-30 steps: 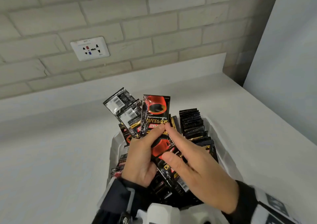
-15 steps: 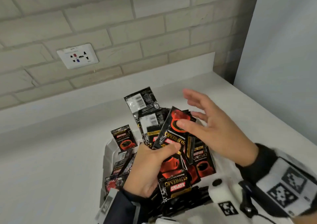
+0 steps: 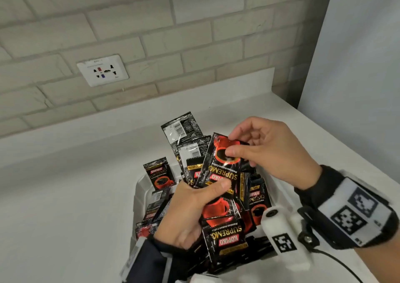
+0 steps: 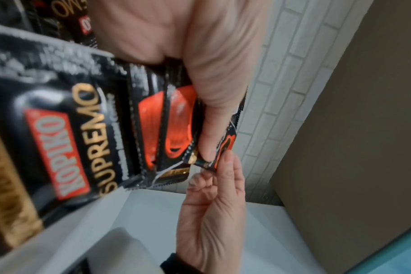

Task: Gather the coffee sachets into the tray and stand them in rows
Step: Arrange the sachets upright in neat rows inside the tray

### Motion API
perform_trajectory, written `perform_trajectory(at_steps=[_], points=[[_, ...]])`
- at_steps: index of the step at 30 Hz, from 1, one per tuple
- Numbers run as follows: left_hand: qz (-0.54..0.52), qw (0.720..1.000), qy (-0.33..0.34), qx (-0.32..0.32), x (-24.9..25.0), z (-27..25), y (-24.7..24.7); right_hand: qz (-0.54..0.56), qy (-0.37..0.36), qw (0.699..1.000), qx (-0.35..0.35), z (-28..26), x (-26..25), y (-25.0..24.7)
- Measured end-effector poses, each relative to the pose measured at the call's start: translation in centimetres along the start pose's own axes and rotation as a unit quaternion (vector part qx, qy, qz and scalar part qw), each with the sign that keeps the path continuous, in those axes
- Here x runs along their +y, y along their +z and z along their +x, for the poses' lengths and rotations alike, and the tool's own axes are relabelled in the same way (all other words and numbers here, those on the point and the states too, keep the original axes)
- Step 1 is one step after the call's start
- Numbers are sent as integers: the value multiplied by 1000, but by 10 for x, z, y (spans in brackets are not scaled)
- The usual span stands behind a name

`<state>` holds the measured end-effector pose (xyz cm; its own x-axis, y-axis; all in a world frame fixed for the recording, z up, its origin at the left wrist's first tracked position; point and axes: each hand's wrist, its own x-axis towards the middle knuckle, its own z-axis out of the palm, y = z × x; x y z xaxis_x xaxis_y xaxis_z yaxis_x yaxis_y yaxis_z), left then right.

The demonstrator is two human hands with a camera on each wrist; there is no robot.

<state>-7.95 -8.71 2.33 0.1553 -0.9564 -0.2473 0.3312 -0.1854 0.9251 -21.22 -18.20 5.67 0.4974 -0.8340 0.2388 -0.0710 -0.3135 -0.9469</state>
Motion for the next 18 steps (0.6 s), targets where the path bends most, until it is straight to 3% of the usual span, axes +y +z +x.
perform_trajectory(at_steps=[5, 12, 18], points=[[-44, 998, -52, -17, 0, 4, -8, -85, -38, 996, -13, 6, -6, -3], [-88, 991, -94, -36, 2, 7, -10, -200, -37, 965, -164, 12, -15, 5], [-75, 994, -67, -44, 3, 10, -14, -263, -104, 951, -123, 9, -3, 29]])
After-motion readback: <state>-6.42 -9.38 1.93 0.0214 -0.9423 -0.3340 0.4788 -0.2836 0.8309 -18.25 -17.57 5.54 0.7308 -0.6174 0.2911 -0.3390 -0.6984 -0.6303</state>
